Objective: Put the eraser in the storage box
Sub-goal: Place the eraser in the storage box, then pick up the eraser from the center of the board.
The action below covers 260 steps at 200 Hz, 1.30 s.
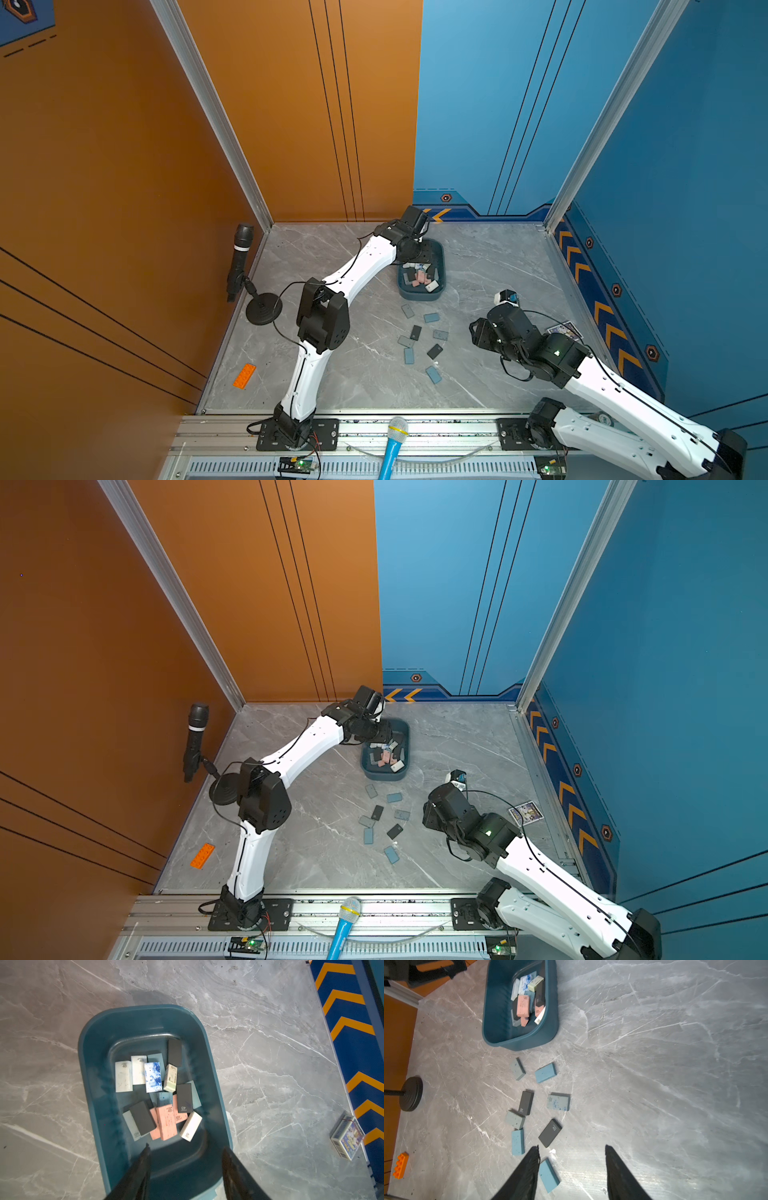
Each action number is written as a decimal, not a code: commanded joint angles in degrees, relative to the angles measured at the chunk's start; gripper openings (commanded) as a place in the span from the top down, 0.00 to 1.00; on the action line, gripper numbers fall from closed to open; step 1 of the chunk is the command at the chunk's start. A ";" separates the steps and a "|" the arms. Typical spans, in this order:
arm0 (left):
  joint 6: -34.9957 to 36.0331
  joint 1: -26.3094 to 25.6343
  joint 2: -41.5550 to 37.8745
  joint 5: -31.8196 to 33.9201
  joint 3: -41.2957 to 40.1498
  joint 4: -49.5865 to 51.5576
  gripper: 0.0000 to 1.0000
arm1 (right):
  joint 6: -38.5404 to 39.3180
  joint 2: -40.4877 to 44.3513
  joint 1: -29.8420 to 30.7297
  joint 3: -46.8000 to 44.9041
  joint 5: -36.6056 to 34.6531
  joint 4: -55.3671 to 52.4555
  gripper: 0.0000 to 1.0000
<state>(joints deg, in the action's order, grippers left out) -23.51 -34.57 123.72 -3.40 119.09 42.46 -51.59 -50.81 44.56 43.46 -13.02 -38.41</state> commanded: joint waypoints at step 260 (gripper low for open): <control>-7.61 -6.03 -51.34 13.63 -53.24 -3.92 0.46 | -1.94 -32.52 24.60 2.77 -0.24 1.94 0.27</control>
<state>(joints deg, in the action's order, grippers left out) -30.06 -40.16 75.00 7.33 67.64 35.68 -55.18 -82.11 69.10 45.17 -13.47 -34.02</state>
